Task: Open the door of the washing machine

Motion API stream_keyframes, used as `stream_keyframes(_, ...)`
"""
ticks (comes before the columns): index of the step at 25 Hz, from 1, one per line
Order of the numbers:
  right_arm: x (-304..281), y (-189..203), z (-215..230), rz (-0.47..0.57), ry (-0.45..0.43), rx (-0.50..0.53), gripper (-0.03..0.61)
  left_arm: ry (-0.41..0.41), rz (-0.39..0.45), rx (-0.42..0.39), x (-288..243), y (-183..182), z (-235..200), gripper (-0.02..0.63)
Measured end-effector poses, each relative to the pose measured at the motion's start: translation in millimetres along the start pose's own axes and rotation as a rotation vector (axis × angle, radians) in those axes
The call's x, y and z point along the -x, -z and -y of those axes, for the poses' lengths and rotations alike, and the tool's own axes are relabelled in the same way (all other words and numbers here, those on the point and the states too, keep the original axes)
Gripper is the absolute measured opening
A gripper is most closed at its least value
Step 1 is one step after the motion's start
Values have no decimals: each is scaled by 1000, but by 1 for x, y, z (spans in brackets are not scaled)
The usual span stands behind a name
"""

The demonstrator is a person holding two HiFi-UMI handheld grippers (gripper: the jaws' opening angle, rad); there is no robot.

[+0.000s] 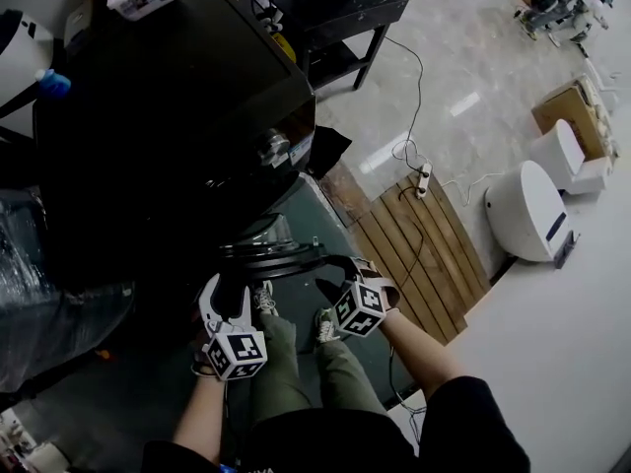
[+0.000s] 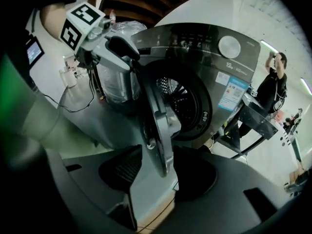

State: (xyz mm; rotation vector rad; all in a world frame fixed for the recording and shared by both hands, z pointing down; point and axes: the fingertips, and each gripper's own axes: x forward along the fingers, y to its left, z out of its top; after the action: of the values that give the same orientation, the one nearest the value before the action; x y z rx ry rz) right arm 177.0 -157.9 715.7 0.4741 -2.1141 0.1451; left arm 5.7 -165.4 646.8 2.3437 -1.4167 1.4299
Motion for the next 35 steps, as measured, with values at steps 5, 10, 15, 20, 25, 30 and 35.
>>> stream_keyframes(5,39,0,-9,73,26,-21,202,-86,-63,130,9,10,5,239)
stream_keyframes(10,67,0,-22,127,36,-41,197,-126,-104,286,31,21,12,247)
stream_keyframes(15,86,4,-32,164,34,-115,193,-162,-111,389,55,26,23,247)
stream_keyframes(20,98,3,-50,180,9,-171,187,-130,-155,518,76,48,41,247)
stream_keyframes(25,102,-19,-74,191,-28,-142,179,-55,-124,693,96,64,50,247)
stream_keyframes(30,109,-58,-96,227,10,-146,179,39,-123,832,110,91,60,249)
stream_keyframes(35,116,-101,-126,266,64,-203,178,80,-119,857,135,127,59,252)
